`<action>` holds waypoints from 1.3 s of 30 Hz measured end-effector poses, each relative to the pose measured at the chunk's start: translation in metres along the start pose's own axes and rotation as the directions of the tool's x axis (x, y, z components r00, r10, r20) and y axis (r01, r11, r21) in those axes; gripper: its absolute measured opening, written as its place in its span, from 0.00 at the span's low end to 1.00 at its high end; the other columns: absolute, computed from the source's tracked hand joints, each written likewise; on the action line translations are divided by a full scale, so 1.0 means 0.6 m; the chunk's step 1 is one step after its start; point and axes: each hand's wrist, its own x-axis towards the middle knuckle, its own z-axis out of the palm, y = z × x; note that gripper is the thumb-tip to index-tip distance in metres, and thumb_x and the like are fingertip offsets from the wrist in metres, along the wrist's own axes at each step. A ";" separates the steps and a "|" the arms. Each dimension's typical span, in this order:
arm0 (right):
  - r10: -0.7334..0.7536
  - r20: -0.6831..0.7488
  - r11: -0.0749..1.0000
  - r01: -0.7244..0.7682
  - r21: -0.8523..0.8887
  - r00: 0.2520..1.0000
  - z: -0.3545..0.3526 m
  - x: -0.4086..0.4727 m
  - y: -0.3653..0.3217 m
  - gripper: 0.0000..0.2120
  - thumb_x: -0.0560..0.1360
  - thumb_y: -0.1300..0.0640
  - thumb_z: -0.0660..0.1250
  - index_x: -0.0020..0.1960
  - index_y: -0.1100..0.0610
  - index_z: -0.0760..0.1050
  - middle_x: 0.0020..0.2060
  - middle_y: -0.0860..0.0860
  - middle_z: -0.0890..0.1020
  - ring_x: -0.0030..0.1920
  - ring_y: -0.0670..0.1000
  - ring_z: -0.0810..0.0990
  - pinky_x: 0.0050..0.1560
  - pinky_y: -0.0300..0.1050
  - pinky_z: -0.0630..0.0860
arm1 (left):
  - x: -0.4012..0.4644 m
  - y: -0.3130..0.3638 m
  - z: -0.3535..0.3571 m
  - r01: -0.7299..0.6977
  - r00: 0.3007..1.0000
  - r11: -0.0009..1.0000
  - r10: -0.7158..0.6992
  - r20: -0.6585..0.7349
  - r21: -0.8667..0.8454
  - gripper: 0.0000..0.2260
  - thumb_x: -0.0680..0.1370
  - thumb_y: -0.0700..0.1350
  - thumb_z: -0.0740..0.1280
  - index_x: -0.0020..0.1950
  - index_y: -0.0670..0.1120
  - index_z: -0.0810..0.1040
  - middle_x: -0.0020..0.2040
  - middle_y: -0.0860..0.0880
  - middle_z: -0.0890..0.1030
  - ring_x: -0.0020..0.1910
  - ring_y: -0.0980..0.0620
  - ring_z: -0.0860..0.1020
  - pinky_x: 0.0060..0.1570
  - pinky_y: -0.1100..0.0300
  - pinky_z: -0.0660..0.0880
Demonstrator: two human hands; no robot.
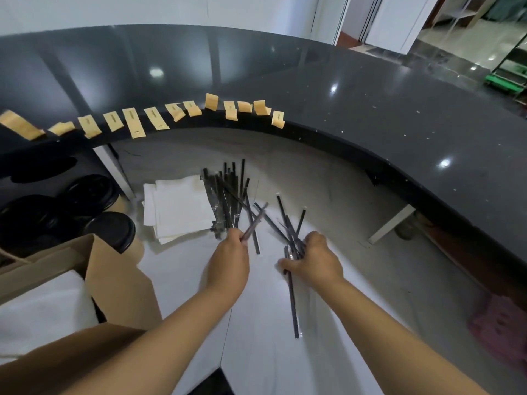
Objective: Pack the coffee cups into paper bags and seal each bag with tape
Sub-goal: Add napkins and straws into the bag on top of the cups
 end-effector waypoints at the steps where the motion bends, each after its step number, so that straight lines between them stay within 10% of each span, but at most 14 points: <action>1: -0.019 0.002 1.000 0.019 0.011 1.000 0.004 0.003 -0.007 0.24 0.66 0.45 0.74 0.51 0.55 0.64 0.46 0.50 0.73 0.41 0.55 0.77 0.37 0.47 0.73 | 0.012 0.006 0.000 0.067 0.998 0.996 -0.067 -0.001 -0.056 0.06 0.81 0.42 0.55 0.57 0.44 0.67 0.44 0.44 0.77 0.42 0.43 0.76 0.36 0.53 0.70; 5: -0.085 -0.008 0.992 0.085 0.092 0.996 0.013 0.031 -0.033 0.11 0.75 0.58 0.66 0.54 0.60 0.67 0.49 0.55 0.77 0.44 0.56 0.78 0.42 0.50 0.77 | 0.057 0.022 0.006 0.270 0.961 0.925 -0.277 0.012 -0.268 0.07 0.80 0.37 0.54 0.56 0.44 0.68 0.41 0.51 0.72 0.41 0.50 0.72 0.34 0.61 0.64; 13: -0.159 0.031 0.967 0.149 0.207 0.987 0.025 0.093 -0.112 0.08 0.75 0.59 0.65 0.52 0.61 0.69 0.46 0.57 0.79 0.43 0.56 0.75 0.40 0.44 0.70 | 0.089 0.036 -0.006 0.274 0.961 0.944 -0.276 0.015 -0.184 0.21 0.80 0.36 0.56 0.73 0.40 0.61 0.70 0.42 0.67 0.68 0.43 0.67 0.63 0.56 0.64; 22: -0.094 0.078 0.935 0.062 0.348 0.993 0.001 0.096 -0.133 0.13 0.79 0.53 0.60 0.42 0.61 0.69 0.33 0.53 0.72 0.39 0.55 0.71 0.32 0.42 0.66 | 0.054 0.021 -0.022 0.259 0.961 0.899 -0.278 -0.004 -0.352 0.21 0.78 0.32 0.53 0.70 0.41 0.65 0.66 0.42 0.72 0.62 0.46 0.72 0.59 0.60 0.66; 26: -0.132 0.090 0.861 0.069 0.505 0.987 -0.022 0.071 -0.129 0.10 0.81 0.55 0.55 0.49 0.62 0.68 0.44 0.59 0.80 0.36 0.52 0.72 0.38 0.42 0.68 | 0.015 0.049 -0.076 0.201 0.974 0.884 -0.226 -0.009 -0.423 0.19 0.80 0.36 0.53 0.70 0.44 0.64 0.66 0.46 0.71 0.62 0.52 0.70 0.59 0.61 0.68; 30: -0.245 0.113 0.790 0.131 0.598 0.963 -0.056 0.013 -0.151 0.08 0.82 0.59 0.52 0.47 0.60 0.66 0.38 0.52 0.79 0.30 0.48 0.67 0.23 0.34 0.64 | -0.024 0.086 -0.174 0.044 0.992 0.909 -0.090 -0.093 -0.413 0.17 0.81 0.40 0.54 0.70 0.49 0.65 0.67 0.52 0.70 0.62 0.57 0.69 0.56 0.64 0.66; 35: -0.403 0.142 0.685 0.195 0.702 0.904 -0.080 -0.051 -0.204 0.10 0.82 0.63 0.52 0.47 0.60 0.70 0.36 0.53 0.78 0.33 0.47 0.71 0.35 0.40 0.70 | -0.084 0.109 -0.309 -0.181 0.958 0.958 0.121 -0.259 -0.224 0.13 0.81 0.43 0.56 0.63 0.53 0.71 0.61 0.57 0.71 0.51 0.62 0.73 0.45 0.72 0.69; 39: -0.420 0.104 0.635 0.210 0.744 0.901 -0.092 -0.090 -0.260 0.09 0.80 0.64 0.58 0.44 0.60 0.75 0.35 0.53 0.80 0.36 0.48 0.77 0.44 0.40 0.76 | -0.124 0.101 -0.390 -0.250 0.924 0.959 0.195 -0.328 -0.133 0.13 0.80 0.41 0.57 0.62 0.51 0.72 0.61 0.57 0.70 0.54 0.60 0.74 0.56 0.58 0.71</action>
